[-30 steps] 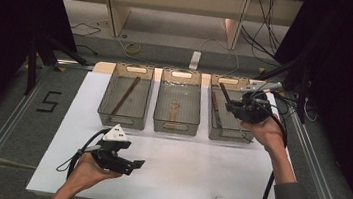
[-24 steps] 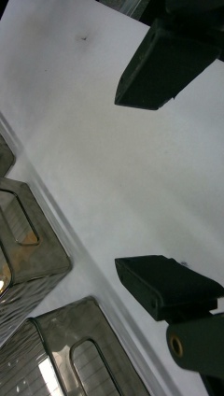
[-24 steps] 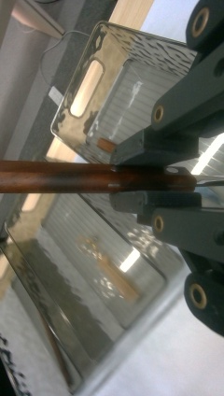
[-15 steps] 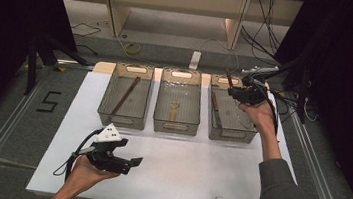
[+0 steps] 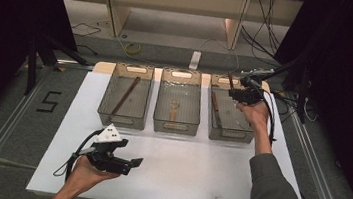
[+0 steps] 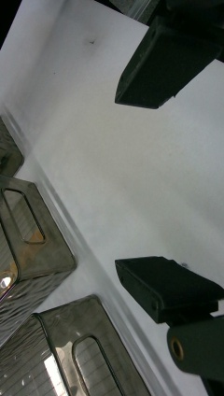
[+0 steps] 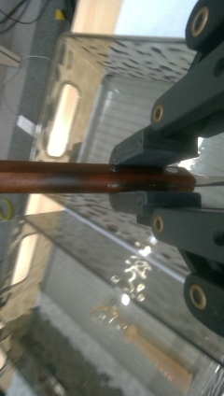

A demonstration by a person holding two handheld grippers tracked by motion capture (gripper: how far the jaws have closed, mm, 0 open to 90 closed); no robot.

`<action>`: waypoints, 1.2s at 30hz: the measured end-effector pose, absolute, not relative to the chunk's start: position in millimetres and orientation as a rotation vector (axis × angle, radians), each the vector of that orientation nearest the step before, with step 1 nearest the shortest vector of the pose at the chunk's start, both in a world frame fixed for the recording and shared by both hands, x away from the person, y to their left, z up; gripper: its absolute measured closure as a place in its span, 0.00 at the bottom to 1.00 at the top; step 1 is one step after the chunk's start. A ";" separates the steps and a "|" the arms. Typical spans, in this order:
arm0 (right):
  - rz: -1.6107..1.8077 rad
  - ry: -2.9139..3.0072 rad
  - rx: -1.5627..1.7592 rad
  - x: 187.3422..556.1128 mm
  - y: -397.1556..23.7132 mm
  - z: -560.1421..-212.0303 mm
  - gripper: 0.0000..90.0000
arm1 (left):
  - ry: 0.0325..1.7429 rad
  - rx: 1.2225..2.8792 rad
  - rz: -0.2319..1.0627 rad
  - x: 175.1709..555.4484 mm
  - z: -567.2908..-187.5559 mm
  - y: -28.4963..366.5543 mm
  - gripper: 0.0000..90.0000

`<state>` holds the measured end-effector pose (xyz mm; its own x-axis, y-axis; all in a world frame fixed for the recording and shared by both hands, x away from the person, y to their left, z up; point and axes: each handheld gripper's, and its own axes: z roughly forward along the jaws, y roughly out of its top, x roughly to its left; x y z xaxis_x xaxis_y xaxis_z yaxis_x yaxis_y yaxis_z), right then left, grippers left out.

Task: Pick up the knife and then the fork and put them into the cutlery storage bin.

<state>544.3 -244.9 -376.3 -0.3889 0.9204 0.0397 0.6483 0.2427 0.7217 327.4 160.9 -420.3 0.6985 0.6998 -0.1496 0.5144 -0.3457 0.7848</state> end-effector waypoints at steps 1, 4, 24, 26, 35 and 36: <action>0.935 2.130 1.446 544.8 -245.1 -380.2 0.86 | 0.933 2.023 0.266 327.4 -420.0 160.9 0.18; 0.918 2.141 1.479 546.5 -246.6 -390.8 0.86 | 0.937 2.019 0.270 327.6 -419.9 161.4 0.18; 1.114 2.181 1.377 488.7 -247.0 -379.1 0.37 | 0.958 1.960 0.273 328.2 -419.4 168.4 0.17; 1.166 2.176 1.342 473.4 -246.2 -376.8 0.35 | 0.964 1.946 0.265 327.8 -419.0 169.4 0.18; 1.380 2.153 1.167 388.1 -241.7 -380.2 0.28 | 0.975 1.872 0.246 328.0 -418.8 177.6 0.17; 1.402 2.148 1.160 380.0 -241.9 -382.1 0.28 | 0.977 1.872 0.243 328.1 -419.0 178.4 0.17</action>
<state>380.0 -241.9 -382.1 -0.6164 0.7721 0.1546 0.4523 0.1865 0.8721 328.1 178.4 -419.0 0.6577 0.7149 -0.2373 0.5207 -0.2038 0.8291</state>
